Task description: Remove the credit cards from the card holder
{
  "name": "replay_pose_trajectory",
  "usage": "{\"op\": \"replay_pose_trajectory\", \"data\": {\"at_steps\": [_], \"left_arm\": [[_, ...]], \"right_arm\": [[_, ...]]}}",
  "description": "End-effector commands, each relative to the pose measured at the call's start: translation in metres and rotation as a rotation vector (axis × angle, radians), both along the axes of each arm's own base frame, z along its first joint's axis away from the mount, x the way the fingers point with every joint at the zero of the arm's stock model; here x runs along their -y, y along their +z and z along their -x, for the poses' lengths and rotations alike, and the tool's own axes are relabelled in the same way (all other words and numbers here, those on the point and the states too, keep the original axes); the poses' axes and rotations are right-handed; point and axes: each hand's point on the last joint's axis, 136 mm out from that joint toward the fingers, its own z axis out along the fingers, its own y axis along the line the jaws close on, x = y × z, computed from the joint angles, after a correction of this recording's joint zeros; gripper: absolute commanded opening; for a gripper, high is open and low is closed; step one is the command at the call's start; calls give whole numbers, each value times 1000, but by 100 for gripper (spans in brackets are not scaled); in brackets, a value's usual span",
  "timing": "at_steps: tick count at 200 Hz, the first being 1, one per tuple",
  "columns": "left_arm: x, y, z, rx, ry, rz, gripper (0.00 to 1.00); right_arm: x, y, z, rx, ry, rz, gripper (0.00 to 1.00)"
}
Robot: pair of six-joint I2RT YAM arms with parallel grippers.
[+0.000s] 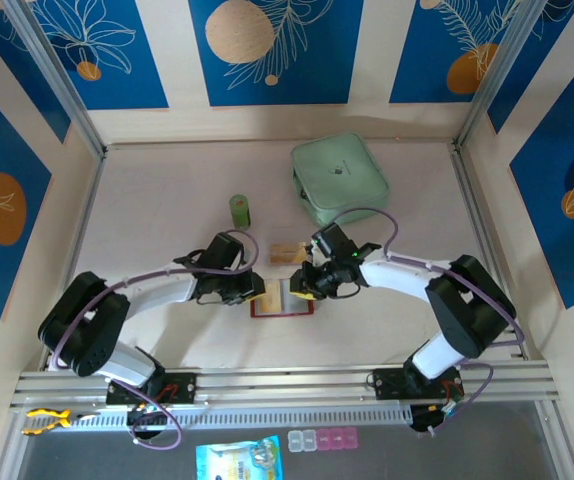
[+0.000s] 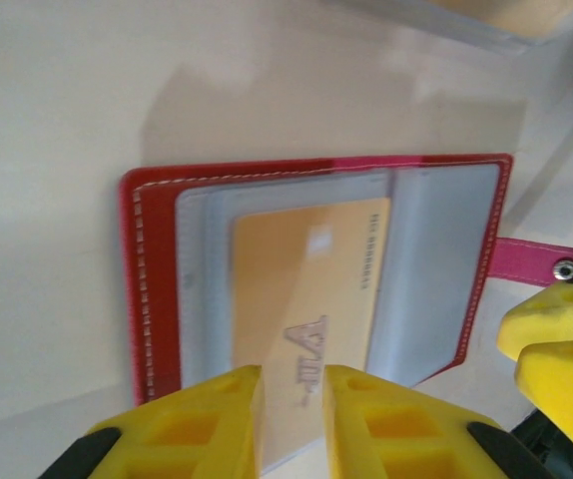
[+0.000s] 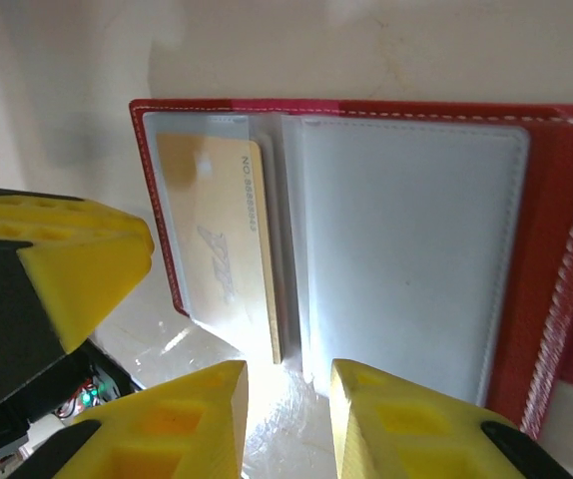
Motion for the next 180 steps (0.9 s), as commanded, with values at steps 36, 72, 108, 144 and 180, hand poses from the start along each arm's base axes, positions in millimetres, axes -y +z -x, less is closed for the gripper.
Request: {"op": "replay_pose_trajectory", "data": {"at_steps": [36,72,108,144,180], "left_arm": [[-1,-10,4,-27,-7,29,18],[-9,-19,10,-46,-8,-11,17],[-11,-26,14,-63,-11,-24,17],[-13,-28,16,-69,-8,-28,17],[-13,-27,15,-70,-15,-32,17]], "right_arm": [[-25,1,-8,-9,32,-28,27],[-36,-2,-8,-18,54,-36,26],[-44,-4,-7,-26,72,-38,24],[-45,-9,-5,-29,78,-28,24],[-46,-12,-5,-25,86,-16,22]]}}
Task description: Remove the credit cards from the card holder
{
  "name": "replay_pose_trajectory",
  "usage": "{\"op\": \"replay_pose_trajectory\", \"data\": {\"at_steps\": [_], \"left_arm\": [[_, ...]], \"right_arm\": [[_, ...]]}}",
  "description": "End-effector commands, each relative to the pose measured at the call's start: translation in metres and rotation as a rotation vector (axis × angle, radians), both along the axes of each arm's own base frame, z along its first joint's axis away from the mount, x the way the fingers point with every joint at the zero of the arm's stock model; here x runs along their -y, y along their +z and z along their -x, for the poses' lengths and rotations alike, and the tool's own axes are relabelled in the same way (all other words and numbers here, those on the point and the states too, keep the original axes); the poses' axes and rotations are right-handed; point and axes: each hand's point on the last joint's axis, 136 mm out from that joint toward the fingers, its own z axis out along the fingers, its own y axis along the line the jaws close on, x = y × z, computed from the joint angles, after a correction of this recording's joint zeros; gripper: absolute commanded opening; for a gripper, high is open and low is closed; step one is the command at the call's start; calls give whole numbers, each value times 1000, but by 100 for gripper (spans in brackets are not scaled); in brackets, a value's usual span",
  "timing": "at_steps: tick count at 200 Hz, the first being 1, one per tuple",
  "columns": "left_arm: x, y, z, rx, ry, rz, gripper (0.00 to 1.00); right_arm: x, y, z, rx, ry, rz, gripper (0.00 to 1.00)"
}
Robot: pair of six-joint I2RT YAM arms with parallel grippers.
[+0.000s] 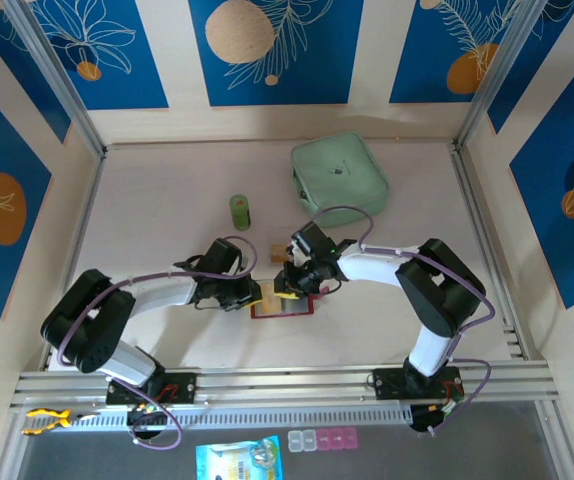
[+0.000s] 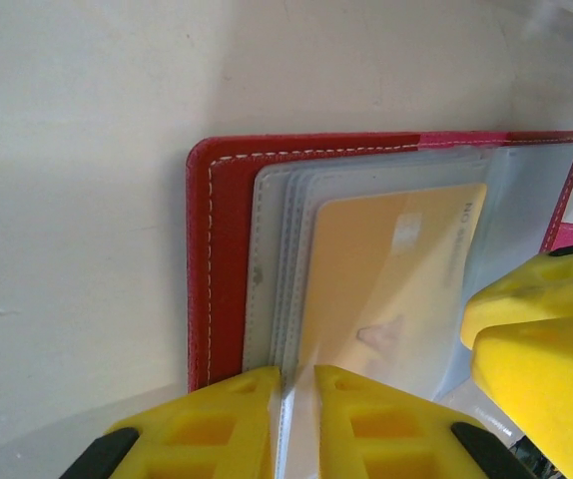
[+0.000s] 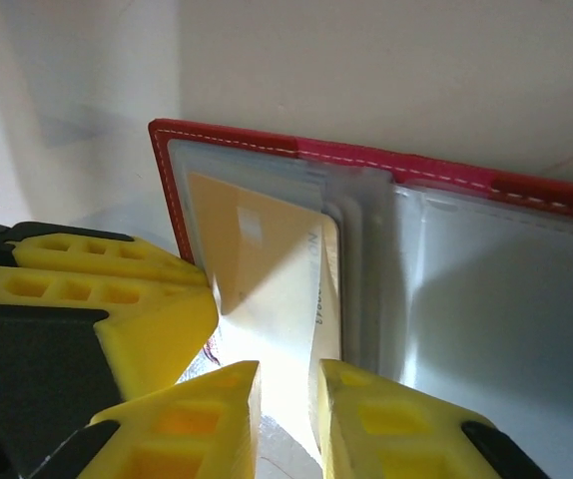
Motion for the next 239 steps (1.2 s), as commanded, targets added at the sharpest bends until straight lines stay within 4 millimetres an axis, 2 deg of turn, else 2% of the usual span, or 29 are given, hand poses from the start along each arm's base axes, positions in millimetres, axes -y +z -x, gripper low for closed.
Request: {"op": "replay_pose_trajectory", "data": {"at_steps": [1,56,79,112,180,239], "left_arm": [[-7,-11,7,-38,-11,-30,17],[-8,-13,7,-47,-11,-36,17],[-7,-12,7,-46,-12,-36,17],[-9,-15,8,-50,-12,-45,17],[-15,-16,4,-41,-16,-78,17],[-14,-14,-1,-38,-23,-83,18]], "right_arm": [[-8,2,-1,-5,16,-10,22],[-10,-6,-1,-14,30,7,21],[-13,-5,-1,-12,40,-6,17],[-13,-10,1,-19,48,3,18],[7,-18,2,4,34,118,20],[10,-8,-5,49,28,138,21]]}}
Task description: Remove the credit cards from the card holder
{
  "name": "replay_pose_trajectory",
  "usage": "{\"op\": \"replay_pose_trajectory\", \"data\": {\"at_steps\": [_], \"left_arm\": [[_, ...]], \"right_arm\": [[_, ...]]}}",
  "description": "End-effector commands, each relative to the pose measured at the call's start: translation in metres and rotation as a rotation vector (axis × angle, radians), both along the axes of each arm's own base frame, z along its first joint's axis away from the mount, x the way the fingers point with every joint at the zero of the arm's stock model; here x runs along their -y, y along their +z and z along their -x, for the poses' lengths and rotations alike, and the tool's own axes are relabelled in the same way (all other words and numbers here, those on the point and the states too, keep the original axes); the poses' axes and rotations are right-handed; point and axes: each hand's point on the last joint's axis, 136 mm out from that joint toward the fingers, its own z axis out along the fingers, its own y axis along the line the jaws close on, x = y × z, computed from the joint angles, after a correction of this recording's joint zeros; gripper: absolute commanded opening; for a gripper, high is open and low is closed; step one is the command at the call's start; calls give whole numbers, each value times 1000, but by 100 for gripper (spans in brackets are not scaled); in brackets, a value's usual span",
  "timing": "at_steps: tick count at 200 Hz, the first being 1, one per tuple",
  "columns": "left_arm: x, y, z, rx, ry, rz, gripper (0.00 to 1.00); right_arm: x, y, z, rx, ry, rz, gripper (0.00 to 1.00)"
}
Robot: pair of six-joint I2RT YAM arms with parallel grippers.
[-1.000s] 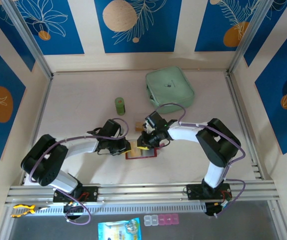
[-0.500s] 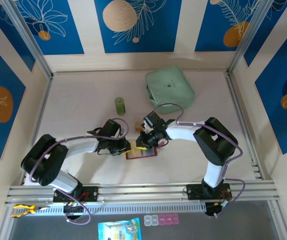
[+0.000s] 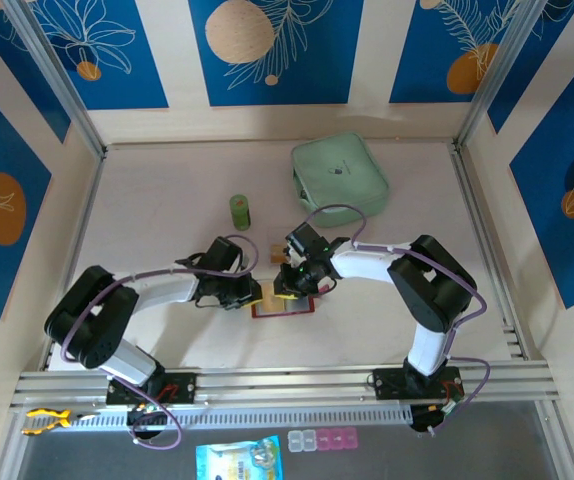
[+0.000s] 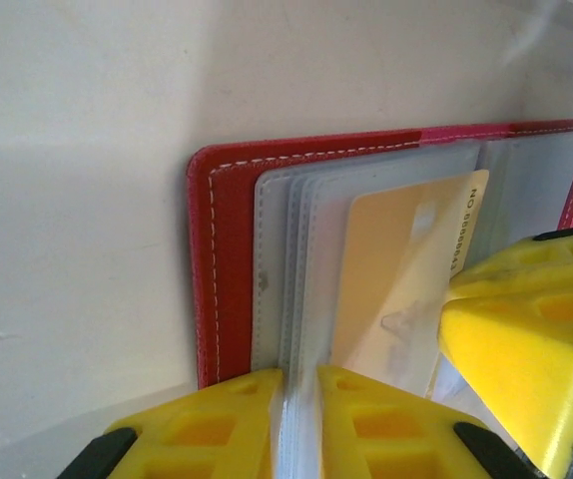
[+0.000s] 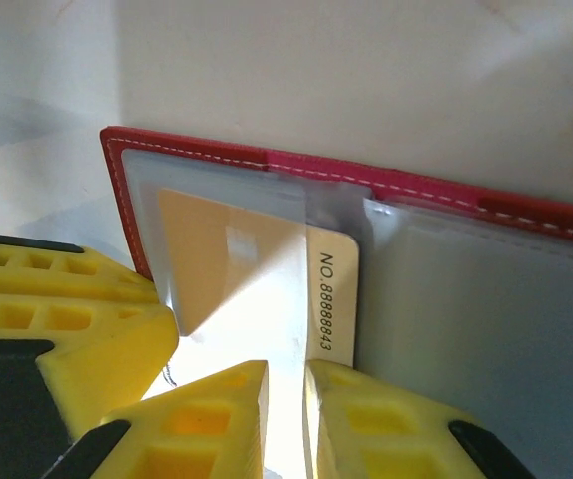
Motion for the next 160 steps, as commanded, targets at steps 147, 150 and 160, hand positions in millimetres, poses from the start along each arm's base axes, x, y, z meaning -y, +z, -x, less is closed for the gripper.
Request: {"op": "replay_pose_trajectory", "data": {"at_steps": [147,150,160], "left_arm": [[0,21,-10,29,-27,-7,16],[1,21,-10,28,-30,-6,16],[3,23,-10,29,-36,0,14]], "right_arm": [[12,34,-1,85,0,6,23],[13,33,0,83,-1,8,23],[15,31,0,78,-7,9,23]]}}
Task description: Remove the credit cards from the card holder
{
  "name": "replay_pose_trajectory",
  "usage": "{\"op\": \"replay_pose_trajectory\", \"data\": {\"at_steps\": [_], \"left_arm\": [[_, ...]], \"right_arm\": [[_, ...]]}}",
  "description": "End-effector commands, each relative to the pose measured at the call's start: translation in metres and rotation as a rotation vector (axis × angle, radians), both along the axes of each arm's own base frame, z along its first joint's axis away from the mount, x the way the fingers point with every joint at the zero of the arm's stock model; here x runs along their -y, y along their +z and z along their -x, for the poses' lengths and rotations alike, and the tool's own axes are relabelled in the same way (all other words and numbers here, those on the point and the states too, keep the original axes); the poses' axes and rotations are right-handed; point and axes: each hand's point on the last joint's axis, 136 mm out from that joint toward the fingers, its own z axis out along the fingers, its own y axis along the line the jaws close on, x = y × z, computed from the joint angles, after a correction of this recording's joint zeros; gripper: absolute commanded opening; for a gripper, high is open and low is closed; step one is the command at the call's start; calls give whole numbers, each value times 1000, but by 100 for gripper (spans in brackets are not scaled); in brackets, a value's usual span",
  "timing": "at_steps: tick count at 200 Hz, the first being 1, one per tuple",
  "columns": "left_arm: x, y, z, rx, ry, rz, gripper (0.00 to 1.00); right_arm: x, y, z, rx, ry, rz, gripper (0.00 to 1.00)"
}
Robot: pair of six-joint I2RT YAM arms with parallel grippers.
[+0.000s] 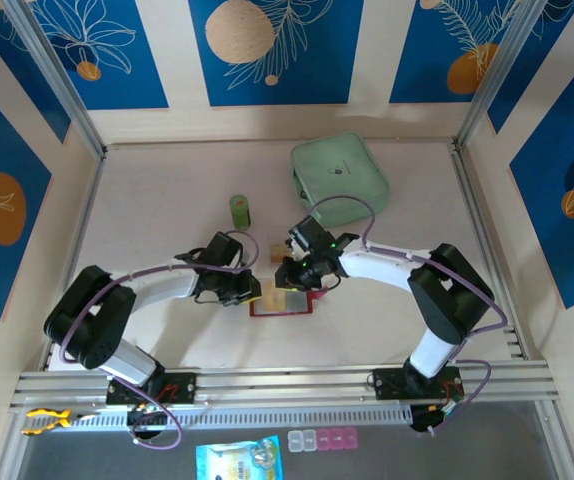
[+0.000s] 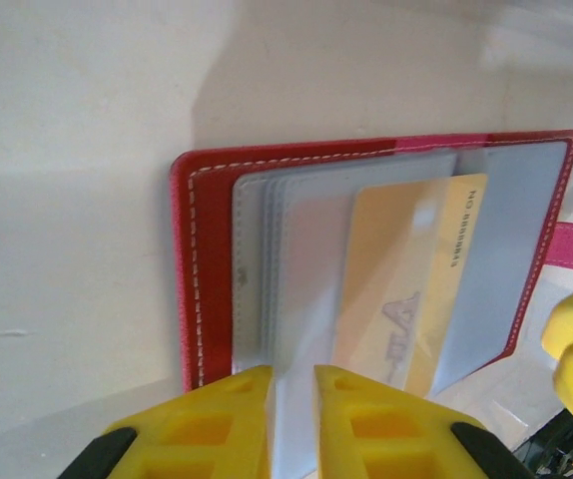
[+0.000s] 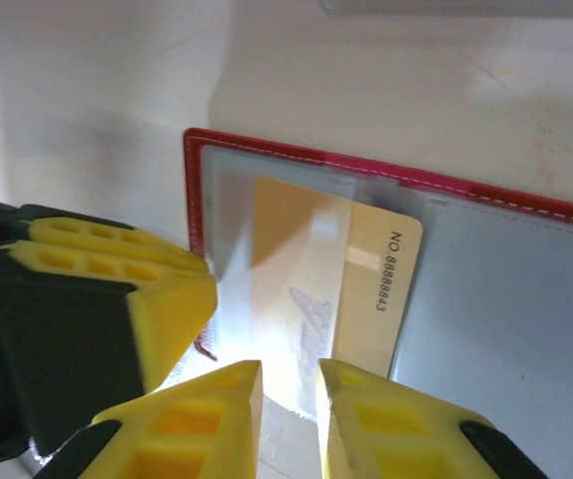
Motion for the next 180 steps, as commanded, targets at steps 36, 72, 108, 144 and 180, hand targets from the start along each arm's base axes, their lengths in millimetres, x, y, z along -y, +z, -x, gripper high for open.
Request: {"op": "replay_pose_trajectory", "data": {"at_steps": [36,72,108,144,180], "left_arm": [[15,14,-3,10,-39,35,9],[21,9,1,-1,-52,38,7],[20,1,3,-10,-54,15,6],[19,-10,7,-31,-59,1,5],[9,-18,12,-50,-56,-51,5]], "right_arm": [[15,-13,9,-46,-25,26,24],[16,-21,12,-74,-35,18,24],[15,-30,13,-99,-30,19,24],[15,-37,15,-116,-28,22,24],[16,-42,15,-124,-36,28,25]]}}
